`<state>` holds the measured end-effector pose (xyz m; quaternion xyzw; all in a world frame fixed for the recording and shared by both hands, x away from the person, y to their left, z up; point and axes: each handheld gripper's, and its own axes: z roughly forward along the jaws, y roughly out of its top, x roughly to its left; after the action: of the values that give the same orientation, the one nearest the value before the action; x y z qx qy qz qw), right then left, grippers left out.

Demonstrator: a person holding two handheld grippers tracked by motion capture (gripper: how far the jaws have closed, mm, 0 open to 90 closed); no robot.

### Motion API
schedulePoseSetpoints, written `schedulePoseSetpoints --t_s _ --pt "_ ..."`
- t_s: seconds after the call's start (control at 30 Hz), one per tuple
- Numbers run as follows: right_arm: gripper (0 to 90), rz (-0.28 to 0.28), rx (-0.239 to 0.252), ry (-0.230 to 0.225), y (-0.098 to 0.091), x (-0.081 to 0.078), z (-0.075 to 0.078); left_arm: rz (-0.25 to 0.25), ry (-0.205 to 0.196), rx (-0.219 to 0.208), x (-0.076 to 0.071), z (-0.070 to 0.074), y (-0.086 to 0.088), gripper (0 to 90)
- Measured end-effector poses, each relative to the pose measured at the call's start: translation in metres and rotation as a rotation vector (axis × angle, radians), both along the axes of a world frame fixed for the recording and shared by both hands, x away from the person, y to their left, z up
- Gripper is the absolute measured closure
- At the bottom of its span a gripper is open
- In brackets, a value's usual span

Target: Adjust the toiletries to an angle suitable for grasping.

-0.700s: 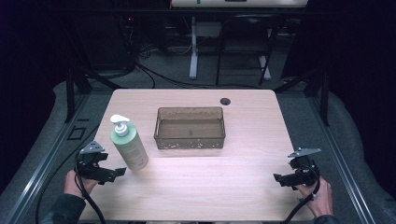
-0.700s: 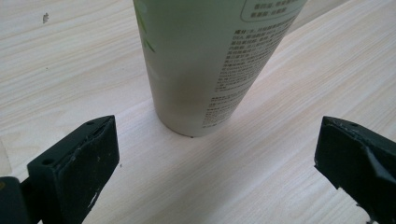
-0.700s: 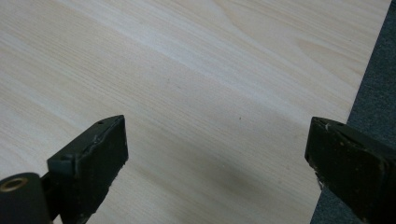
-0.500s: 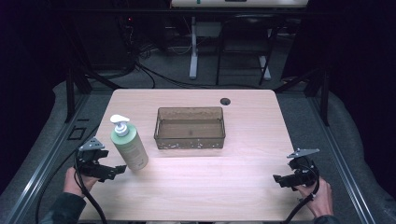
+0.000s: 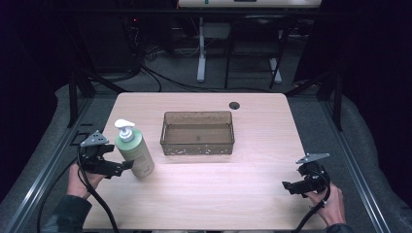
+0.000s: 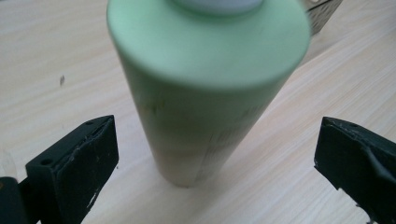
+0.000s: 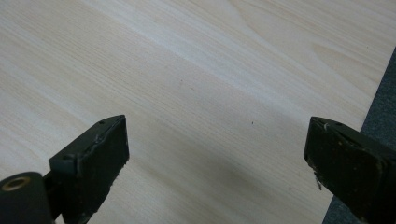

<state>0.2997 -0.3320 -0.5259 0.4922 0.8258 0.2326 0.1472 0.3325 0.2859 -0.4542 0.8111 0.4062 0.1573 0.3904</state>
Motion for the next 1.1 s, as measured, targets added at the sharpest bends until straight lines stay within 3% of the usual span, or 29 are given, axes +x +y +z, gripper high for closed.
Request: schedulePoseSetpoints --t_s 0.3,0.4,0.5,0.67,0.87,1.1 --pt "6.7 0.011 0.015 0.011 0.001 0.001 -0.002 -0.025 -0.035 0.0 0.013 0.006 -0.008 0.9" --pt "6.8 0.011 0.01 0.004 0.0 0.0 0.0 -0.003 -0.053 -0.004 0.015 0.006 -0.006 12.3" --pt "6.9 0.006 0.009 0.001 -0.001 0.0 0.001 -0.011 -0.052 -0.035 0.016 0.005 -0.003 12.3" --pt "7.0 0.014 0.004 -0.002 -0.002 -0.001 0.0 -0.005 -0.051 -0.038 0.015 0.004 -0.003 12.5" --pt "7.0 0.007 0.01 0.007 -0.003 0.0 -0.001 -0.009 -0.044 -0.032 0.012 0.005 -0.012 12.5" --pt "7.4 0.012 0.011 0.005 -0.001 0.0 -0.001 -0.025 -0.048 0.011 0.008 0.007 -0.026 12.7"
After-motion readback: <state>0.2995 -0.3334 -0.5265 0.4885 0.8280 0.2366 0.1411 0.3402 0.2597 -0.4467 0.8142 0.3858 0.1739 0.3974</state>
